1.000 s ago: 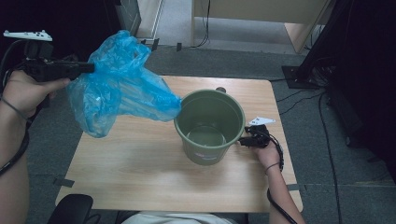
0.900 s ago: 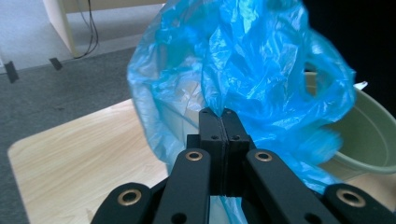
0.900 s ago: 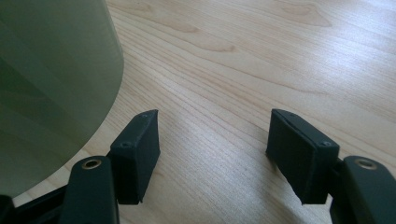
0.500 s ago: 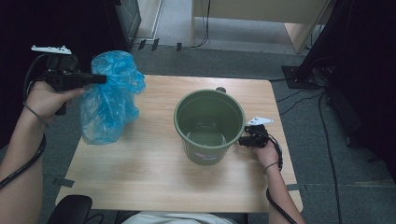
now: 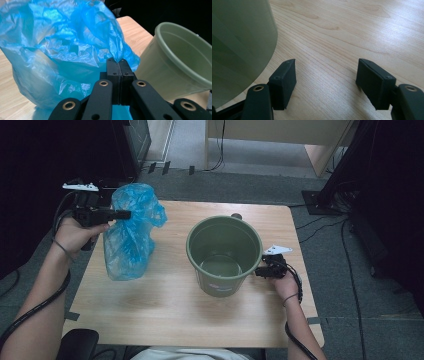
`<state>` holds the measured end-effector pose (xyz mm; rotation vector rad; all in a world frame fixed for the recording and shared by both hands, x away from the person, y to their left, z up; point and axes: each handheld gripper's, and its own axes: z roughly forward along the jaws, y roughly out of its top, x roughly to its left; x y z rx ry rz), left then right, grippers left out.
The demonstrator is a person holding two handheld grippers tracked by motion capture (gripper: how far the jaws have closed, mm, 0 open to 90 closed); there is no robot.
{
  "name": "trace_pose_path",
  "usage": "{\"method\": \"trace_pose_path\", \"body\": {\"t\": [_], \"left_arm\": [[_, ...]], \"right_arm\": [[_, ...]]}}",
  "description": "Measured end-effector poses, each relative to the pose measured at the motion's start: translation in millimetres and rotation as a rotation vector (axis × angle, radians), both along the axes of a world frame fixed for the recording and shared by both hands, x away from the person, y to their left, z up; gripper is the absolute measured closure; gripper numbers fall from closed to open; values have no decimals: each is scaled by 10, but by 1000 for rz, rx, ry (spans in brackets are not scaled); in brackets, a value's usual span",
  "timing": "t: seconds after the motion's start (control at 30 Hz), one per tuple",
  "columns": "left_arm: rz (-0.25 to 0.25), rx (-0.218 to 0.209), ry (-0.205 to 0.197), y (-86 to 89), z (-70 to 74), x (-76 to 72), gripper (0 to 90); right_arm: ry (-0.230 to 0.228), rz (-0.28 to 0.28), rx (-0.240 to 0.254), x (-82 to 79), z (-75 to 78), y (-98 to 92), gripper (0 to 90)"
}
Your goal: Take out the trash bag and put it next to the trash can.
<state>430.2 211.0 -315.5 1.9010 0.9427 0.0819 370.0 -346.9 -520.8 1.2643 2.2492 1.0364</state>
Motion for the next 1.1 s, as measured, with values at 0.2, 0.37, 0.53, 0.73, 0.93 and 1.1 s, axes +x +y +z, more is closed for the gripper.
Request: {"method": "trace_pose_path", "body": {"t": [0.2, 0.37, 0.53, 0.73, 0.93, 1.1], "left_arm": [[-15, -5, 15, -112, -253, 24, 880], [-23, -1, 24, -197, -448, 42, 885], [-32, 11, 28, -286, -639, 52, 888], [-38, 20, 20, -379, -848, 51, 885], [-18, 27, -9, -451, -1044, 34, 863], [-11, 26, -20, -488, -1186, 19, 827]], "right_arm": [[-1, 0, -5, 0, 1, 3, 318], [-3, 1, -8, 1, 0, 5, 318], [-4, 0, -8, 1, -1, 6, 317], [-3, 0, -9, 1, -1, 7, 315], [-9, -1, -11, 4, -3, 12, 312], [-10, -1, -12, 3, -5, 14, 309]]}}
